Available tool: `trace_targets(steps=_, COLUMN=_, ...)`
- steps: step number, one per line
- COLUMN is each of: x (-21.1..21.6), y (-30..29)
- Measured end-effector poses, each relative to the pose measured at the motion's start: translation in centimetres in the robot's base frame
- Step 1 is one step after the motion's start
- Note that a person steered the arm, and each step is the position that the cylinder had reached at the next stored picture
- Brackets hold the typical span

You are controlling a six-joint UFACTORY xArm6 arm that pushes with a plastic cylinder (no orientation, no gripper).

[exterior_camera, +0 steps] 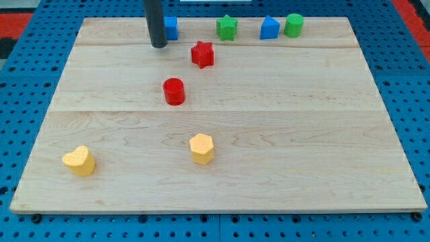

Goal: Place the red star below to the green star

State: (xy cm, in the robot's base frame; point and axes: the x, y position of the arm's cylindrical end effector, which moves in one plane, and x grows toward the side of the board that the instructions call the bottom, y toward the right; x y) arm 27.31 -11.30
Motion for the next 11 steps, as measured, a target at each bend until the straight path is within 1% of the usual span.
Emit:
trace_targets(steps=1, x=0.1, y=-0.3)
trace_targets(steps=2, x=1.8, y=1.1)
trace_targets(steps=3, x=2.7, y=3.9)
trace_targets(steps=4, x=2.7, y=7.7)
trace_targets(steps=6, x=3.1, y=10.2)
trace_targets(steps=7, x=6.8, y=10.2)
trace_targets(steps=8, x=8.4, y=11.3)
trace_targets(steps=10, x=7.7, y=6.0)
trace_targets(steps=11, x=6.7, y=8.1)
